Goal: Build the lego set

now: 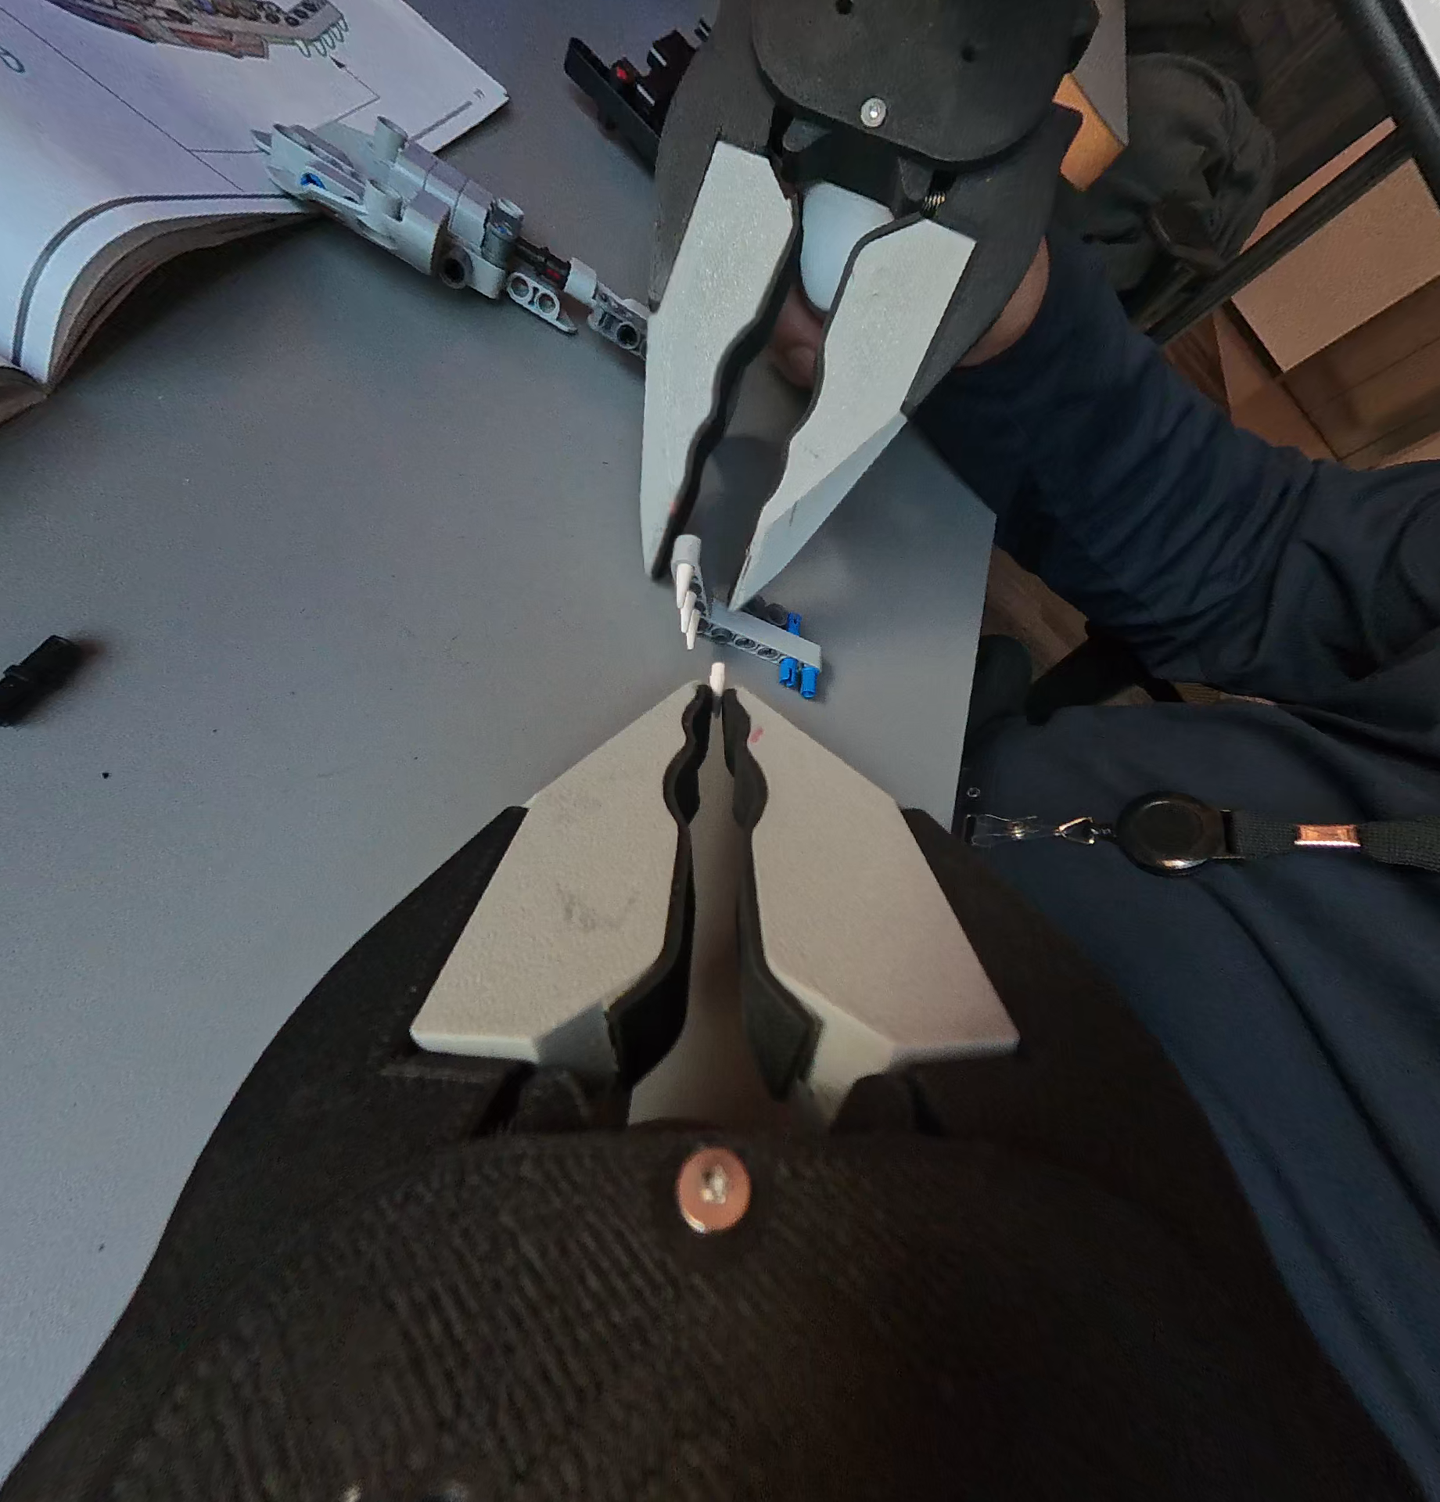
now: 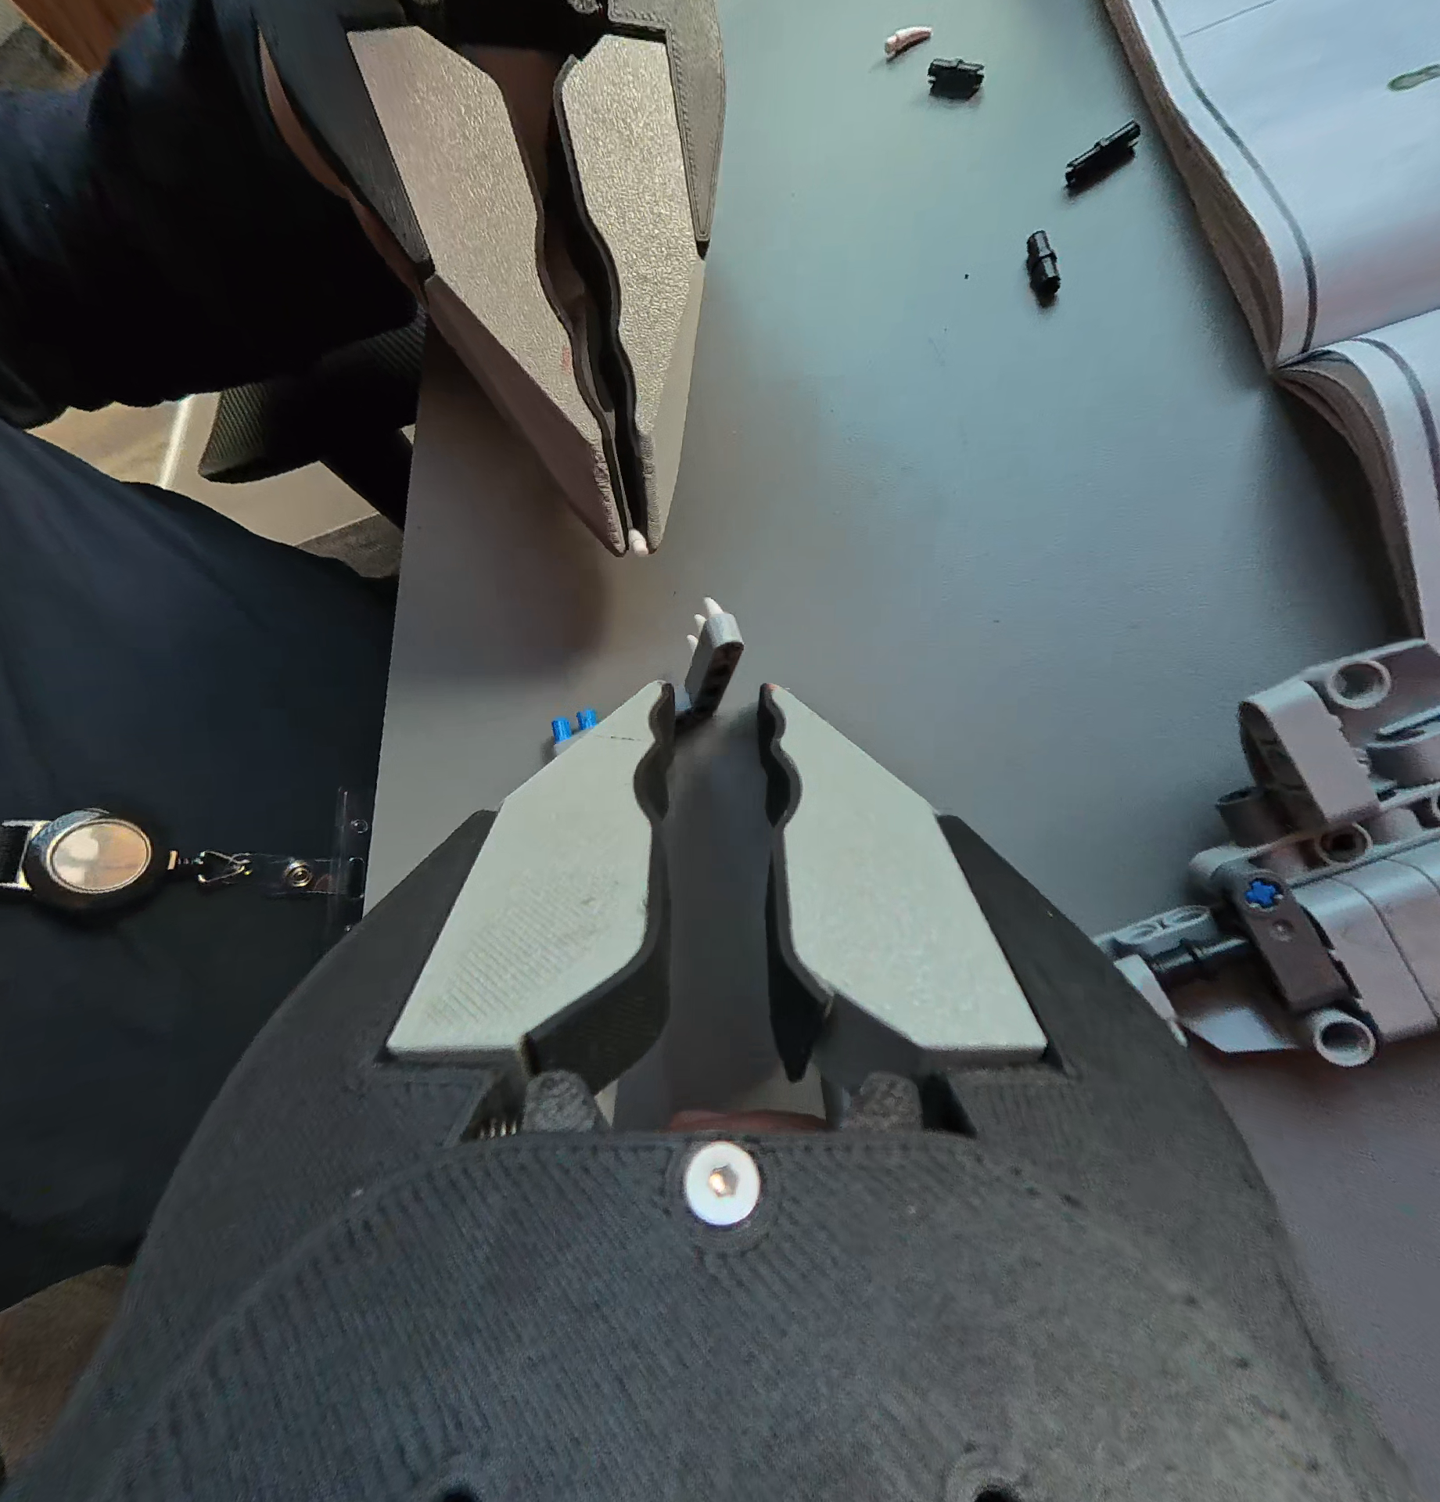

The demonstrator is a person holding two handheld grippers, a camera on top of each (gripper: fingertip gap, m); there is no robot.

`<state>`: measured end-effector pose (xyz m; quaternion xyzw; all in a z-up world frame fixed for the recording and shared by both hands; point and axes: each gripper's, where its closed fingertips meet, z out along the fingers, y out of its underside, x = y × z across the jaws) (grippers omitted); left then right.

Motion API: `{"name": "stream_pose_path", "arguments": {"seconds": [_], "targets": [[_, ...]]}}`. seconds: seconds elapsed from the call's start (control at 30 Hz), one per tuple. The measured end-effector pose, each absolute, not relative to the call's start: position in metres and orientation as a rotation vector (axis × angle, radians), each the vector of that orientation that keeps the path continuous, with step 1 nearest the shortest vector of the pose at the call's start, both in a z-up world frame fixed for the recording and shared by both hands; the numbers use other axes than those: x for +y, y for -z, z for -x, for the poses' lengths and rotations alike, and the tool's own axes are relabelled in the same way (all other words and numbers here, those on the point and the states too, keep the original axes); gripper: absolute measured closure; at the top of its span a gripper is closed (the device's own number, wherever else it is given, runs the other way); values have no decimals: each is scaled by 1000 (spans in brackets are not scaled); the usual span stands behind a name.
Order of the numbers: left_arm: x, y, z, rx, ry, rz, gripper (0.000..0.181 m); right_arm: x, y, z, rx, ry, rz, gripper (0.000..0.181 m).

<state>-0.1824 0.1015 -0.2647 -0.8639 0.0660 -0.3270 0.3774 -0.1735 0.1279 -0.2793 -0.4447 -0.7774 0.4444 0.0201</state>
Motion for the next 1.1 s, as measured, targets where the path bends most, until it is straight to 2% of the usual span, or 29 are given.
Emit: {"name": "stream_pose_path", "arguments": {"seconds": [0.1, 0.2, 0.33, 1.1], "targets": [[100, 262, 180, 201, 834, 2191, 181, 138, 263, 168, -2349, -1420, 1285, 161], [97, 255, 176, 241, 846, 2146, 181, 119, 226, 160, -2265, -1567, 1029, 175], [95, 251, 171, 270, 886, 2118, 181, 99, 238, 165, -2326, -1426, 955, 172], [88, 240, 157, 324, 875, 2047, 181, 80, 237, 164, -2339, -1557, 930, 181]]}}
